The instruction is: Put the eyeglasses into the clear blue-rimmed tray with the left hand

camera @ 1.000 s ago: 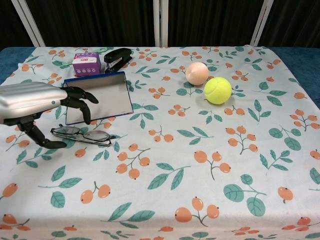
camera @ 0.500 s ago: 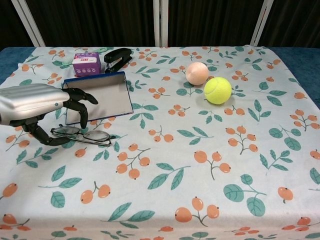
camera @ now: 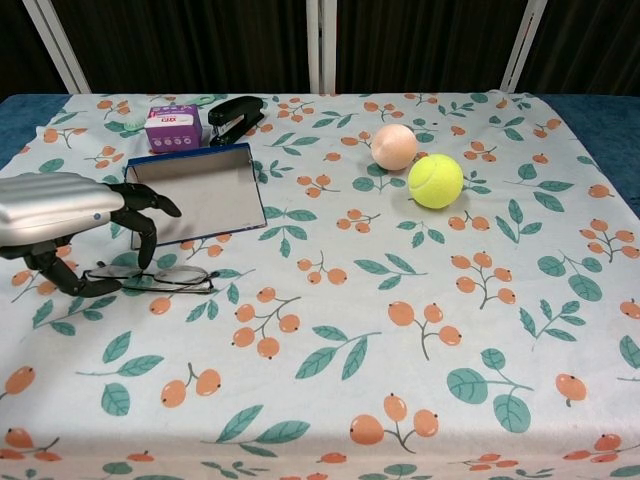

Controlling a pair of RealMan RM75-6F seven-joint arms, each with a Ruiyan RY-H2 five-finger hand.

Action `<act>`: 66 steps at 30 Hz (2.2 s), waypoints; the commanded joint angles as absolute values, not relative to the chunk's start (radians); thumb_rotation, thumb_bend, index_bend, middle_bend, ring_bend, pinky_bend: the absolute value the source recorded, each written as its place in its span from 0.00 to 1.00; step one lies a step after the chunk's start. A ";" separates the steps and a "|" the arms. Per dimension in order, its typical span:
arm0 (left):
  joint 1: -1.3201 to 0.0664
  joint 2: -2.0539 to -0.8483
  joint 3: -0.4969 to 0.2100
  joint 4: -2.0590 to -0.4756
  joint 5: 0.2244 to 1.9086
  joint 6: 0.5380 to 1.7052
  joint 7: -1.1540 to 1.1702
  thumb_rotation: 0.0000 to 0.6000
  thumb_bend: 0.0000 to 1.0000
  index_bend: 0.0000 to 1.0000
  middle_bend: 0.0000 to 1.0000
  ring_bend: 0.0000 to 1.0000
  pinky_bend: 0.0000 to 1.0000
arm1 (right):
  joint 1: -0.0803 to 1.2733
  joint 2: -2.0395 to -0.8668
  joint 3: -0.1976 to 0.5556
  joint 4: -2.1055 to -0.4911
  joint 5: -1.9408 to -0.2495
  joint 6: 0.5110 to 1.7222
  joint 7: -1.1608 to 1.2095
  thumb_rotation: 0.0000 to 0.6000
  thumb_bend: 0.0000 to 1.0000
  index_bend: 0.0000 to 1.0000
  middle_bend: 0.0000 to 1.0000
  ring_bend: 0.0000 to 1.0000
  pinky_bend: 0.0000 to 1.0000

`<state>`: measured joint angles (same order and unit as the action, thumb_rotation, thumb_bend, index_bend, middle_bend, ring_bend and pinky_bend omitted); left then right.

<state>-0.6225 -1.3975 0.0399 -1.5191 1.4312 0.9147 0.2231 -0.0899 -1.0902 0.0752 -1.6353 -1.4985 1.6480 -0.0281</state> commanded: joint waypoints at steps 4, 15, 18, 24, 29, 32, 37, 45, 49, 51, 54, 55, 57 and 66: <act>-0.617 -1.351 0.053 -1.566 1.409 0.893 0.224 0.74 0.44 0.50 0.09 0.05 0.18 | -0.090 -1.090 0.076 -1.636 -1.499 1.648 -0.029 1.00 0.23 0.00 0.00 0.00 0.00; -0.602 -1.292 0.073 -1.641 1.373 0.879 0.252 0.63 0.46 0.51 0.08 0.05 0.18 | -0.088 -1.094 0.074 -1.635 -1.504 1.645 -0.033 1.00 0.23 0.00 0.00 0.00 0.00; -0.597 -1.287 0.079 -1.663 1.372 0.877 0.246 0.63 0.46 0.51 0.08 0.05 0.18 | -0.088 -1.093 0.073 -1.637 -1.506 1.647 -0.035 1.00 0.23 0.00 0.00 0.00 0.00; -0.582 -1.277 0.090 -1.699 1.391 0.901 0.256 0.59 0.45 0.49 0.07 0.05 0.18 | -0.089 -1.093 0.073 -1.637 -1.508 1.650 -0.037 1.00 0.23 0.00 0.00 0.00 0.00; -0.575 -1.270 0.097 -1.729 1.398 0.913 0.289 0.57 0.43 0.36 0.05 0.05 0.18 | -0.091 -1.094 0.072 -1.635 -1.506 1.650 -0.035 1.00 0.23 0.00 0.00 0.00 0.00; -0.573 -1.267 0.099 -1.744 1.394 0.912 0.305 0.57 0.35 0.25 0.04 0.05 0.18 | -0.091 -1.095 0.072 -1.632 -1.505 1.649 -0.031 1.00 0.23 0.00 0.00 0.00 0.00; -0.573 -1.265 0.096 -1.752 1.392 0.913 0.312 0.57 0.23 0.24 0.04 0.05 0.18 | -0.093 -1.093 0.072 -1.628 -1.506 1.653 -0.024 1.00 0.23 0.00 0.00 0.00 0.00; -0.582 -1.192 0.100 -1.749 1.388 0.890 0.304 0.10 0.45 0.33 0.04 0.05 0.18 | -0.099 -1.089 0.075 -1.617 -1.505 1.662 -0.005 1.00 0.23 0.00 0.00 0.00 0.00; -0.592 -1.148 0.131 -1.761 1.387 0.834 0.294 0.00 0.59 0.37 0.04 0.04 0.18 | -0.097 -1.091 0.075 -1.612 -1.502 1.657 0.001 1.00 0.23 0.00 0.00 0.00 0.00; -0.590 -1.139 0.144 -1.762 1.396 0.824 0.289 0.00 0.61 0.38 0.04 0.04 0.18 | -0.096 -1.092 0.075 -1.611 -1.504 1.655 0.000 1.00 0.23 0.00 0.00 0.00 0.00; -0.578 -1.141 0.154 -1.765 1.422 0.836 0.271 0.00 0.62 0.36 0.02 0.03 0.18 | -0.095 -1.093 0.074 -1.611 -1.506 1.655 -0.004 1.00 0.23 0.00 0.00 0.00 0.00; -0.574 -1.145 0.155 -1.765 1.433 0.845 0.262 0.00 0.62 0.34 0.01 0.03 0.18 | -0.095 -1.093 0.074 -1.611 -1.506 1.655 -0.005 1.00 0.23 0.00 0.00 0.00 0.00; -0.563 -1.156 0.156 -1.760 1.461 0.867 0.243 0.00 0.62 0.31 0.00 0.03 0.18 | -0.094 -1.093 0.075 -1.614 -1.507 1.655 -0.009 1.00 0.23 0.00 0.00 0.00 0.00; -0.551 -1.183 0.173 -1.755 1.498 0.867 0.238 0.00 0.62 0.32 0.00 0.03 0.18 | -0.093 -1.090 0.073 -1.627 -1.512 1.655 -0.023 1.00 0.23 0.00 0.00 0.00 0.00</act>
<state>-0.5517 -1.1805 0.1715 -1.7567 1.4992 0.8694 0.2360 -0.0925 -1.0901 0.0733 -1.6265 -1.5120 1.6547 -0.0229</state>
